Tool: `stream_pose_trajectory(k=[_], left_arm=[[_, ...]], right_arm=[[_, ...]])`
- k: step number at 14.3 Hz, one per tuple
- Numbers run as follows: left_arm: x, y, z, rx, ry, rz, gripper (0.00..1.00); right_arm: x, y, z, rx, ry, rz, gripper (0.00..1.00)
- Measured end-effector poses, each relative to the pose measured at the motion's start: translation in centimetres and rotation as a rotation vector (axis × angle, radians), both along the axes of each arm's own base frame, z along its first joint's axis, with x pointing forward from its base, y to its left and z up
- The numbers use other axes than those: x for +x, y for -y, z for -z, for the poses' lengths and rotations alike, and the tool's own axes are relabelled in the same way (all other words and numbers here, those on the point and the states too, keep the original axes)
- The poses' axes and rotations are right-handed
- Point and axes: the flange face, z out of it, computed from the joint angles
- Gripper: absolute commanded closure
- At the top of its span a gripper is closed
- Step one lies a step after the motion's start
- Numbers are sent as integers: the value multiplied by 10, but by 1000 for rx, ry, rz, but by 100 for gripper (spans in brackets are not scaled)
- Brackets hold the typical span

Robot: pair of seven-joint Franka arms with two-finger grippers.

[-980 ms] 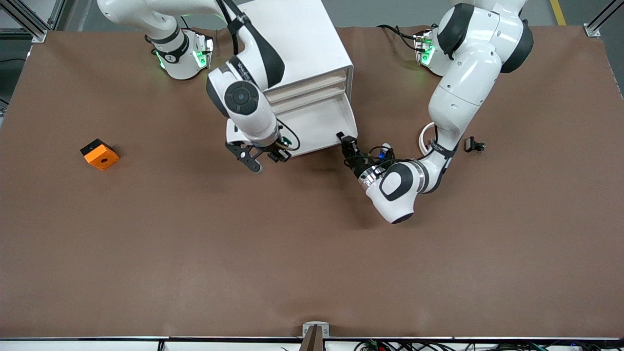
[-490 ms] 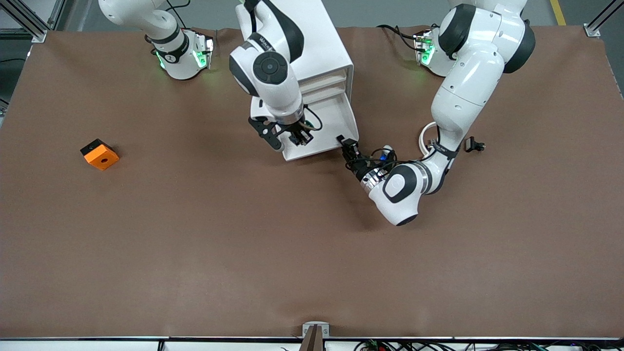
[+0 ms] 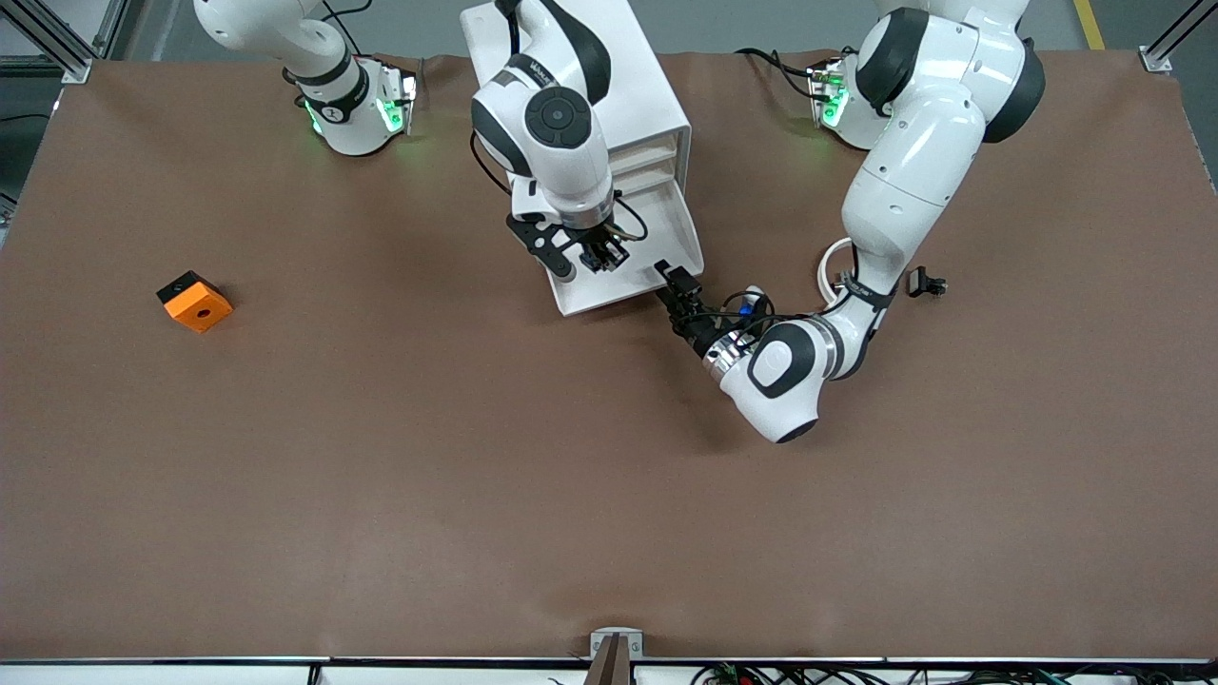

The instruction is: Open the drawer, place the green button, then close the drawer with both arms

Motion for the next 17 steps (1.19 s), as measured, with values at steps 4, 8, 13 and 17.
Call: stream_pose_trajectory(k=[4, 8, 13, 17], left_arm=[[1, 0, -1, -1, 3, -1, 0], [4, -6, 0, 17, 21, 16, 0], [18, -10, -21, -43, 116, 46, 0], [30, -5, -54, -156, 252, 104, 0]], right_arm=[[-9, -15, 17, 14, 22, -22, 100], [-18, -25, 38, -13, 42, -63, 100], [-24, -30, 64, -46, 40, -88, 99], [-25, -31, 73, -52, 41, -91, 0]])
